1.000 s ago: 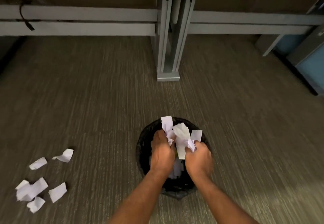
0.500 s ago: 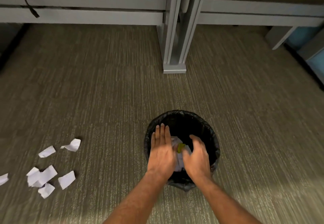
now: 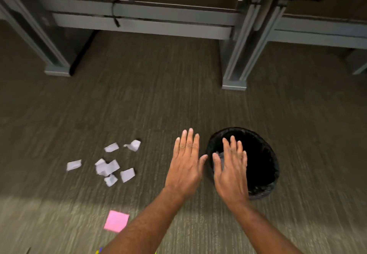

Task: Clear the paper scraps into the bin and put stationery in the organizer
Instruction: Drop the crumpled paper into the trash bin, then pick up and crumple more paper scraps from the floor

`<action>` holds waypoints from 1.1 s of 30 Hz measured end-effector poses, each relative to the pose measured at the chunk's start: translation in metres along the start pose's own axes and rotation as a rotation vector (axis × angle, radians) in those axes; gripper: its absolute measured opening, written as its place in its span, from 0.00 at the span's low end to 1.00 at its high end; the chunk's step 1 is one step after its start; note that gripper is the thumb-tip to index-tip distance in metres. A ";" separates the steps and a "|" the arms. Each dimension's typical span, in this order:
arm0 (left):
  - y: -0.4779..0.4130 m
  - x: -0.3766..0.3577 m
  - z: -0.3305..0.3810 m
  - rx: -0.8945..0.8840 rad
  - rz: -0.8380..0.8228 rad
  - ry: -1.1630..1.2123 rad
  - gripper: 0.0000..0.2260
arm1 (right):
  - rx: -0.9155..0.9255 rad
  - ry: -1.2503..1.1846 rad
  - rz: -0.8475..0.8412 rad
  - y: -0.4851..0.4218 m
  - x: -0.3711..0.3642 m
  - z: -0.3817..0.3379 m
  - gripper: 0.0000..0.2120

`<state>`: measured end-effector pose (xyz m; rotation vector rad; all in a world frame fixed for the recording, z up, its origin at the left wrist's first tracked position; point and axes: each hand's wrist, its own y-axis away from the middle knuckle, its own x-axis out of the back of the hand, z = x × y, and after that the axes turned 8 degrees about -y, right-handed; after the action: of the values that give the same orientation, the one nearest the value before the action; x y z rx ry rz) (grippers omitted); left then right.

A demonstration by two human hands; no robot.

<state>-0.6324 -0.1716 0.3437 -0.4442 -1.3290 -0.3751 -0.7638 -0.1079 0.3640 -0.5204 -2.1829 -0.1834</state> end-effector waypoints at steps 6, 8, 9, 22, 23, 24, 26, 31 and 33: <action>0.067 0.073 -0.092 0.089 0.059 -0.012 0.28 | 0.104 0.017 -0.027 0.037 -0.022 -0.099 0.27; 0.093 0.098 -0.128 0.127 0.081 -0.004 0.28 | 0.124 0.030 -0.037 0.053 -0.031 -0.129 0.28; 0.107 0.111 -0.146 0.149 0.095 -0.001 0.28 | 0.135 0.032 -0.042 0.062 -0.036 -0.144 0.29; 0.309 0.241 -0.332 0.443 0.209 0.107 0.28 | 0.117 -0.057 0.011 0.208 -0.112 -0.352 0.27; 0.320 0.248 -0.339 0.451 0.209 0.127 0.28 | 0.103 -0.060 0.023 0.219 -0.113 -0.366 0.27; 0.330 0.256 -0.346 0.455 0.205 0.143 0.28 | 0.086 -0.059 0.033 0.228 -0.113 -0.379 0.27; 0.346 0.269 -0.359 0.455 0.190 0.149 0.28 | 0.055 -0.056 0.053 0.242 -0.111 -0.402 0.27; 0.357 0.285 -0.390 0.441 0.157 0.126 0.29 | 0.024 -0.065 0.087 0.252 -0.110 -0.432 0.27; 0.353 0.285 -0.395 0.438 0.157 0.129 0.29 | 0.022 -0.056 0.088 0.250 -0.112 -0.434 0.27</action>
<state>-0.0651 -0.0739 0.5184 -0.1514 -1.1993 0.0227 -0.2821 -0.0496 0.5315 -0.6144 -2.2089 -0.0980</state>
